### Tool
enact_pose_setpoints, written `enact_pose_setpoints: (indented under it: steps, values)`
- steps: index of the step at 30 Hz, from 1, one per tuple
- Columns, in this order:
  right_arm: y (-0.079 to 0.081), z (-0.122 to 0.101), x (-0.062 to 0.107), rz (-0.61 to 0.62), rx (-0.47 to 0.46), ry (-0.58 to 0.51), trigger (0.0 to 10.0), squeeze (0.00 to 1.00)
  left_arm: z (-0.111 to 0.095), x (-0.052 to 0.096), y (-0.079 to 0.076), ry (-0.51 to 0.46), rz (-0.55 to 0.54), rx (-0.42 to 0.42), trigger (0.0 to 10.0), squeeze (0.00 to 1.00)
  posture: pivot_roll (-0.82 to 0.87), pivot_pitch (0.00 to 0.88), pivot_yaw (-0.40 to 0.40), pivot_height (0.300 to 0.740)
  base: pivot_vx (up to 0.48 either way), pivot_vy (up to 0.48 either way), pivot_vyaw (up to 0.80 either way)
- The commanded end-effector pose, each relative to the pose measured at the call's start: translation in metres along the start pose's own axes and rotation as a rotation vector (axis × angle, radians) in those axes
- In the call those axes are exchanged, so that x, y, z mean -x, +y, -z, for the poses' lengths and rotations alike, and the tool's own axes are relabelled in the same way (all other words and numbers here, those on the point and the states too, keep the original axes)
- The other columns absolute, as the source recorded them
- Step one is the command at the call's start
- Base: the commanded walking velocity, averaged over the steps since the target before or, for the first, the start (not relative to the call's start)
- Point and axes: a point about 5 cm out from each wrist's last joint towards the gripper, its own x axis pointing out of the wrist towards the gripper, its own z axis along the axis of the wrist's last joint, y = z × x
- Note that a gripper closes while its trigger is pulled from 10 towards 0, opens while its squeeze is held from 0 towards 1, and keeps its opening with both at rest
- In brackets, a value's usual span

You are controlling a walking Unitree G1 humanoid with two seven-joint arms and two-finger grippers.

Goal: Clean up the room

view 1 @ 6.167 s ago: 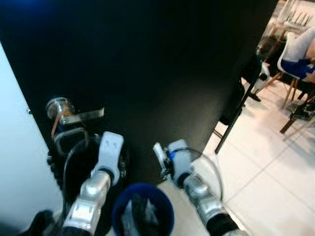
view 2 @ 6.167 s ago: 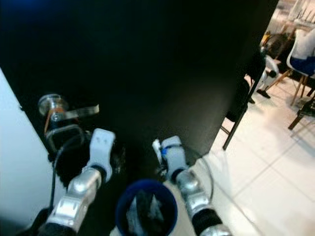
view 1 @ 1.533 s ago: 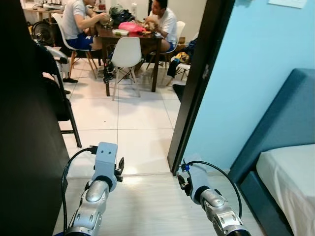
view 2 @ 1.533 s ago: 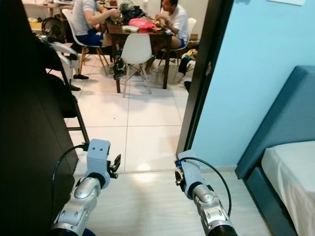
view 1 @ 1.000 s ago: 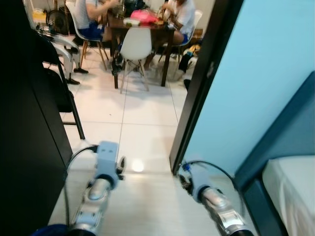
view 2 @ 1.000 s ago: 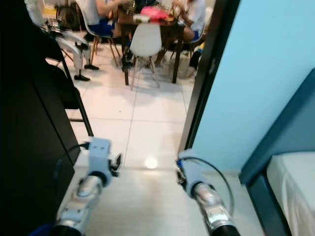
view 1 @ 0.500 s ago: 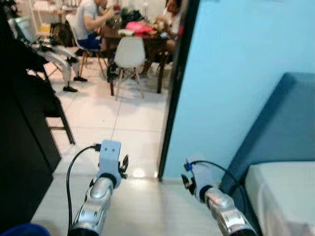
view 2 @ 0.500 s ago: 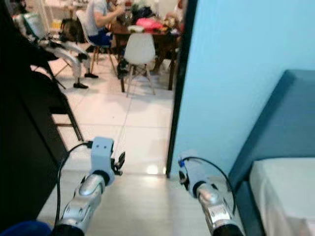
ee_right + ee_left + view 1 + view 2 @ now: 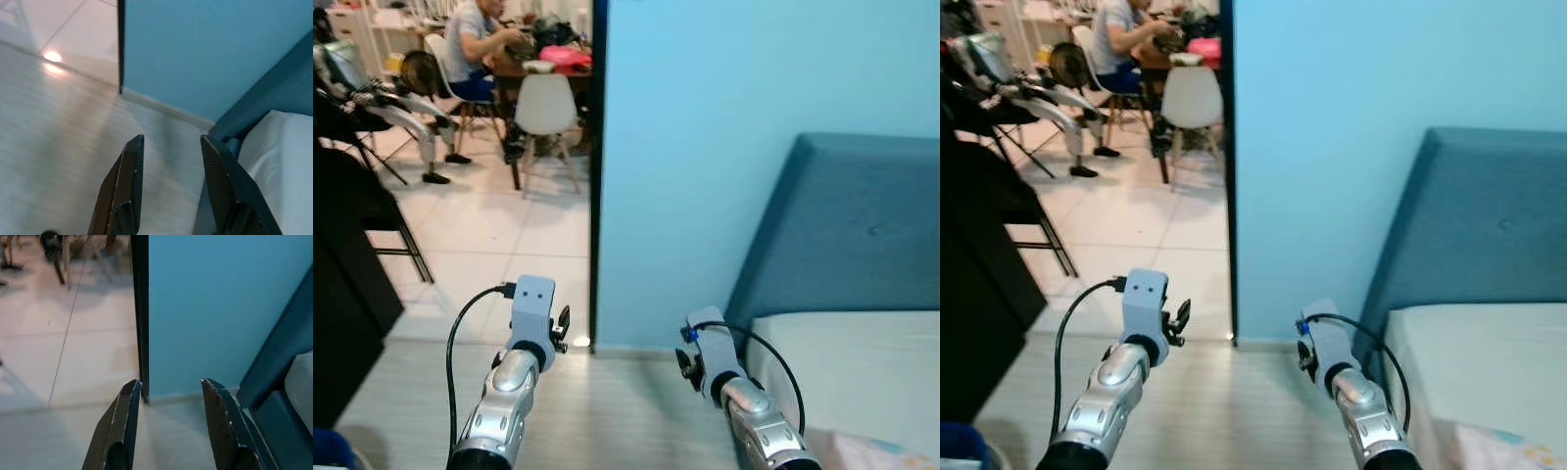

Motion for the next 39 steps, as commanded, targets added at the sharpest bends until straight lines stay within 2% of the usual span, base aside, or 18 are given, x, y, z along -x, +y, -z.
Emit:
enact_pose_setpoints:
  steps: [1, 4, 6, 8, 13, 23, 27, 30, 34, 39]
  values:
    - [-0.003, 0.001, 0.002, 0.011, 0.001, -0.002, 10.0, 0.0, 0.0, 0.0, -0.003, 0.004, 0.015, -0.002, 10.0, 0.0, -0.01, 0.0, -0.066, 0.74, 0.0, -0.48, 0.0]
    - [-0.003, 0.002, 0.003, 0.014, 0.0, -0.002, 10.0, 0.0, 0.001, -0.001, -0.004, 0.018, 0.025, 0.04, 10.0, 0.0, -0.02, 0.0, -0.063, 0.74, 0.0, -0.37, 0.0]
    - [-0.004, 0.003, 0.003, 0.017, -0.002, -0.001, 10.0, 0.0, 0.0, -0.001, -0.005, 0.021, 0.03, 0.09, 10.0, 0.0, -0.02, 0.0, -0.061, 0.74, 0.0, 0.48, 0.0]
    - [-0.004, 0.003, 0.003, 0.019, -0.004, 0.0, 10.0, 0.0, -0.001, -0.001, -0.005, 0.016, 0.033, 0.104, 10.0, 0.0, -0.02, 0.0, -0.058, 0.74, 0.0, 0.48, 0.0]
    - [-0.004, 0.003, 0.003, 0.024, -0.011, -0.002, 10.0, 0.0, -0.003, -0.002, -0.005, -0.005, 0.031, 0.084, 10.0, 0.0, -0.02, 0.0, -0.051, 0.74, 0.0, 0.446, 0.0]
    - [-0.004, 0.002, 0.003, 0.034, -0.02, -0.01, 10.0, 0.0, -0.002, -0.004, -0.001, 0.01, 0.026, 0.023, 10.0, 0.0, -0.02, 0.0, -0.052, 0.74, 0.0, 0.0, 0.0]
    - [-0.012, 0.007, 0.003, 0.102, -0.059, 0.038, 10.0, 0.0, -0.002, -0.004, -0.001, 0.005, 0.034, -0.001, 10.0, 0.0, -0.02, 0.0, -0.056, 0.74, 0.0, 0.0, -0.12]
    - [-0.022, 0.007, 0.003, 0.16, -0.15, 0.037, 10.0, 0.0, -0.001, -0.003, -0.004, 0.007, 0.051, -0.006, 10.0, 0.0, -0.02, 0.0, -0.057, 0.74, 0.0, 0.0, -0.53]
    - [-0.025, 0.003, 0.004, 0.174, -0.112, 0.016, 10.0, 0.0, 0.0, -0.003, -0.005, 0.004, 0.047, -0.012, 10.0, 0.0, -0.02, 0.0, -0.06, 0.74, 0.0, 0.0, 0.0]
    - [-0.029, 0.001, 0.005, 0.196, -0.128, -0.001, 10.0, 0.0, 0.0, -0.005, -0.001, 0.008, 0.015, -0.016, 10.0, 0.0, -0.02, 0.0, -0.063, 0.74, 0.0, 0.0, -0.32]
